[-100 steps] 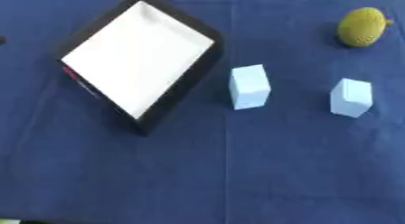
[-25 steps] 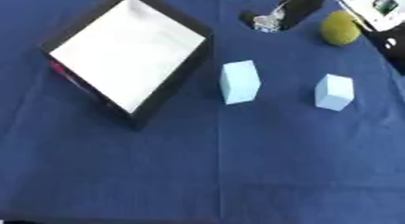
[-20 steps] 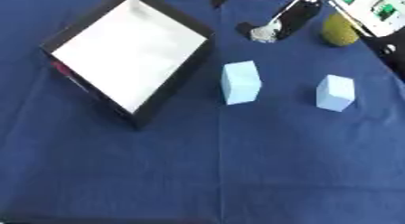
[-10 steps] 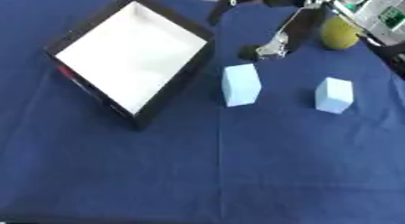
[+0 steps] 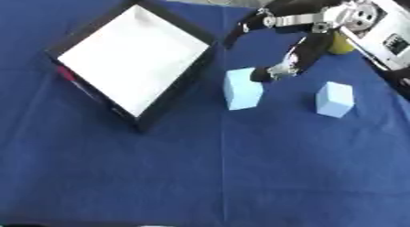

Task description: Pick up objects on the table and place them in the box.

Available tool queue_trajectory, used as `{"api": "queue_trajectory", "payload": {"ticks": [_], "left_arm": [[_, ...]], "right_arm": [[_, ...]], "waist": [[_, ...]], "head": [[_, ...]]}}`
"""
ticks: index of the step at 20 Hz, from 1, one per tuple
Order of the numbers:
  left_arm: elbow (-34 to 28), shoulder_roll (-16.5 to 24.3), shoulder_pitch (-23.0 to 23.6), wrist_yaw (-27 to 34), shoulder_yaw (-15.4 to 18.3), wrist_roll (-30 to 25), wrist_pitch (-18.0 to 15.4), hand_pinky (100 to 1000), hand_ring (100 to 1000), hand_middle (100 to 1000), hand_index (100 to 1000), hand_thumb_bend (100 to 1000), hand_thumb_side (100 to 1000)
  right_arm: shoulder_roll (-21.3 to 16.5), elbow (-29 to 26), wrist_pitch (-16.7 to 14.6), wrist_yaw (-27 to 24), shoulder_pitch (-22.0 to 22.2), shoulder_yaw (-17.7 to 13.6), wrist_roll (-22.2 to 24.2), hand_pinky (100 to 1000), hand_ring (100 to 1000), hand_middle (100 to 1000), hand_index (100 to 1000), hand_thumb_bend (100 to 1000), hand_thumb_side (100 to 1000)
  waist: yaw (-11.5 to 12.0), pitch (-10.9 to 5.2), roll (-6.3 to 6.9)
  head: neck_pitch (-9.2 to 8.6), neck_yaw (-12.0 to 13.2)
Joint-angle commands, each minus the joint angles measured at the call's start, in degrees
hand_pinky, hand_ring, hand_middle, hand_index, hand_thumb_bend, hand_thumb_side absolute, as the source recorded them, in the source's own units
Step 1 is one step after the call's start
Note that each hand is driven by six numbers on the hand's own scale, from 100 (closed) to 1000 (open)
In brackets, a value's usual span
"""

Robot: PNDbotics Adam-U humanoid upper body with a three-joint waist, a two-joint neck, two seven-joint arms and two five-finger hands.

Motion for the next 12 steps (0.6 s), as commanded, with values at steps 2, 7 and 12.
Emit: {"api": "queue_trajectory", "payload": {"ticks": [2, 7, 12], "left_arm": [[-0.7, 2.2, -0.2, -0.2, 0.2, -0.3, 0.2, 561, 759, 755, 753, 100, 640], [-0.6, 2.0, -0.1, -0.5, 0.0, -0.5, 0.5, 559, 756, 751, 750, 100, 640], [-0.2, 1.5, 0.3, -0.7, -0.5, -1.1, 1.1, 558, 754, 748, 746, 100, 642]], "right_arm": [[-1.2, 1.4, -8.0, 0.7, 0.3, -2.5, 9.7, 1000, 919, 802, 921, 360, 707], [-1.2, 3.2, -7.9, 2.0, 1.4, -2.7, 9.7, 1000, 920, 804, 923, 414, 724], [0.6, 7.0, -10.7, 4.4, 1.3, -4.7, 8.4, 1000, 925, 810, 929, 433, 731]], "waist": [[-0.1, -1.75, -0.53], [-0.2, -2.11, -0.46], [-0.6, -3.04, -0.32]], "head": [[-0.05, 0.1], [-0.05, -0.1], [-0.05, -0.1]]}}
